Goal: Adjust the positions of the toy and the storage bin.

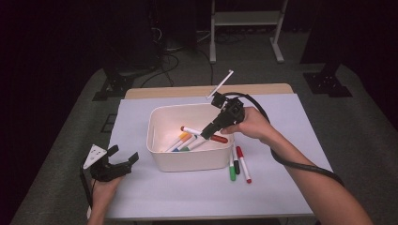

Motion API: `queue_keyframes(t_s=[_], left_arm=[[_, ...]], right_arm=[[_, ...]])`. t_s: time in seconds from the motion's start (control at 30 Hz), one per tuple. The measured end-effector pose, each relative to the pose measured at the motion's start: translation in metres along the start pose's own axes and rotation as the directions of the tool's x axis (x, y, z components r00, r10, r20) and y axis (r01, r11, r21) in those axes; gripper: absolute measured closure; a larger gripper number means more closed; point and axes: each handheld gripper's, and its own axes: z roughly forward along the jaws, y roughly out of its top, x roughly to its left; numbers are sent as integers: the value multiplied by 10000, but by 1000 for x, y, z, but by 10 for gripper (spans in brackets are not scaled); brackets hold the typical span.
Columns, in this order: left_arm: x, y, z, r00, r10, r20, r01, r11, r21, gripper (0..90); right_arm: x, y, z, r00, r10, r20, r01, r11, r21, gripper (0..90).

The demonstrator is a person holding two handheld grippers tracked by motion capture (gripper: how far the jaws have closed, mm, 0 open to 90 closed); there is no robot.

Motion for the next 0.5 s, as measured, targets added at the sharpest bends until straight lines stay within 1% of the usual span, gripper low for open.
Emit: queue_keyframes(t_s=[0.03,0.13,0.2,0.23,0.3,0.47,0.5], left_arm=[[0,0,0,10000,2,7,-2,10000,-7,27],[-1,0,1,10000,12,26,-12,10000,0,27],[-1,0,1,10000,5,33,-5,10000,-2,27],[-1,0,1,10000,-5,37,5,10000,-1,26],[0,0,1,10000,1,34,-1,10000,-18,26],[0,0,1,10000,8,23,-8,10000,-44,27],[0,0,1,10000,0,22,0,10000,-40,26]], right_arm=[[-1,2,3,10000,45,-72,-44,10000,72,756],[-3,10,16,9997,-114,-229,120,9995,300,756],[-3,13,23,9995,-124,-304,138,9989,451,756],[-4,15,27,9992,-187,-348,208,9980,595,756],[-5,19,37,9991,-232,-368,261,9964,809,756],[-7,26,53,9988,-303,-395,346,9929,1138,756],[-7,28,56,9987,-250,-434,300,9924,1190,756]])
